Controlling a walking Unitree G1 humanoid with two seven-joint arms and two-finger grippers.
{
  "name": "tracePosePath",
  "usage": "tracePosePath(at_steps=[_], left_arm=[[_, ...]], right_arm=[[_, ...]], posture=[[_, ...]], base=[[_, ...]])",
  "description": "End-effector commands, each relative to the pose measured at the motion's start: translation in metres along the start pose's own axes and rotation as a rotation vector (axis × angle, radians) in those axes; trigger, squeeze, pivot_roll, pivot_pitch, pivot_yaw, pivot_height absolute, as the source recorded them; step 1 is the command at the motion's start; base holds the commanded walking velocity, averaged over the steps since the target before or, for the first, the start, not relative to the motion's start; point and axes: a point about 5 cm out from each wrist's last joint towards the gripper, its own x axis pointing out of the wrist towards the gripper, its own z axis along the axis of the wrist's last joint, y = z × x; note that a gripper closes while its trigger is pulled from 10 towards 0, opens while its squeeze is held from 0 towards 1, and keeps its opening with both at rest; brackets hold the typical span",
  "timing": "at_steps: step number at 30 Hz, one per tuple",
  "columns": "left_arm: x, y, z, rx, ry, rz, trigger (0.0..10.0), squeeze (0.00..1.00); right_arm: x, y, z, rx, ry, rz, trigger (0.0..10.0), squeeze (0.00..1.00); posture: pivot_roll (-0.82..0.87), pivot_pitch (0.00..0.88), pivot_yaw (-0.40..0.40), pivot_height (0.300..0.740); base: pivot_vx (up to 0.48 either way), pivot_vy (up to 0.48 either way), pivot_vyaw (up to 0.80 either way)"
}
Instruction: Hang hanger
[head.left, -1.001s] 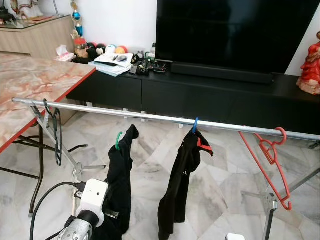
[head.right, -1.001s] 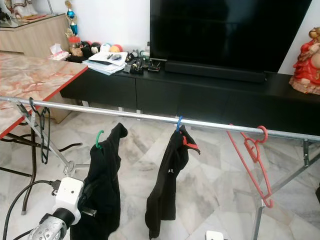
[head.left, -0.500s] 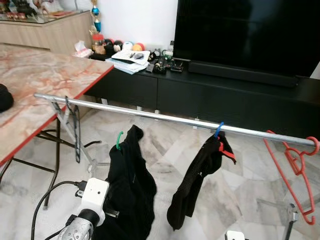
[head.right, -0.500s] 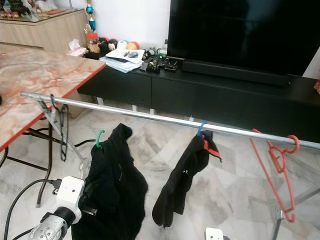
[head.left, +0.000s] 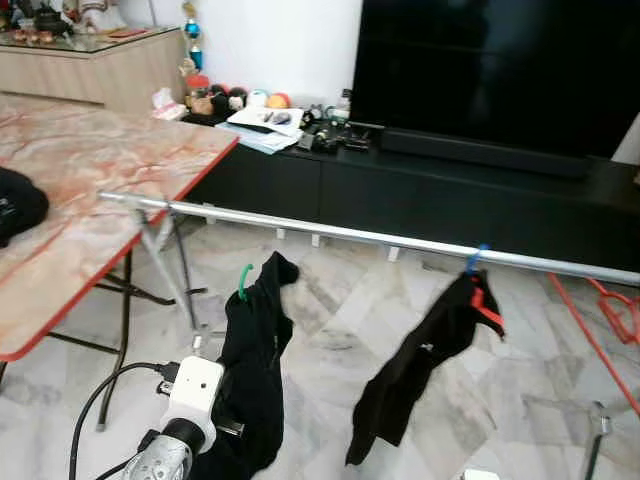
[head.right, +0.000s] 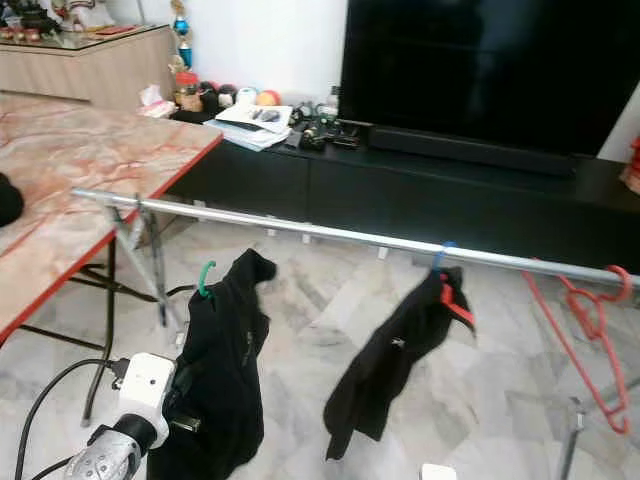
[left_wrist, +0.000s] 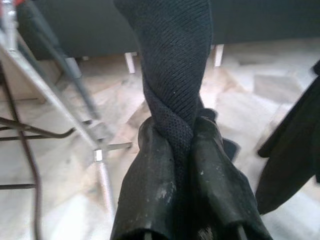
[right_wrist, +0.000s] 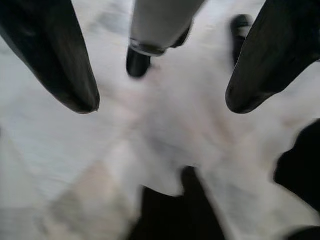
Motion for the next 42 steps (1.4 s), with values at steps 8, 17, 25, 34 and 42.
tracePosePath(at_steps=[8, 17, 25, 34, 42], left_arm=[[0.0044, -0.0026, 0.0083, -0.008, -0.036, 0.000, 10.0, 0.00], [0.0036, -0.0051, 0.0066, 0.007, -0.023, -0.025, 10.0, 0.00], [0.0018, -0.0098, 0.0045, 0.001, -0.014, -0.058, 10.0, 0.00], [0.0017, -0.0109, 0.0054, -0.007, -0.018, -0.065, 10.0, 0.00], [0.0017, -0.0110, 0.0059, -0.009, -0.022, -0.065, 10.0, 0.00]], right_arm=[[-0.0013, -0.0109, -0.0002, 0.000, 0.000, -0.027, 10.0, 0.00], [-0.0012, -0.0106, -0.0001, 0.001, 0.001, -0.028, 10.0, 0.00], [-0.0012, -0.0106, -0.0001, 0.002, 0.000, -0.029, 10.0, 0.00], [-0.0013, -0.0109, -0.0002, 0.004, -0.001, -0.031, 10.0, 0.00], [-0.0013, -0.0107, -0.0003, 0.003, -0.001, -0.031, 10.0, 0.00]], posture=[[0.13, 0.000, -0.022, 0.740], [0.13, 0.000, -0.021, 0.740], [0.13, 0.000, -0.022, 0.740], [0.13, 0.000, -0.023, 0.740], [0.13, 0.000, -0.022, 0.740]], base=[[0.000, 0.285, 0.00], [0.000, 0.000, 0.00], [0.000, 0.000, 0.00], [0.000, 0.000, 0.00], [0.000, 0.000, 0.00]])
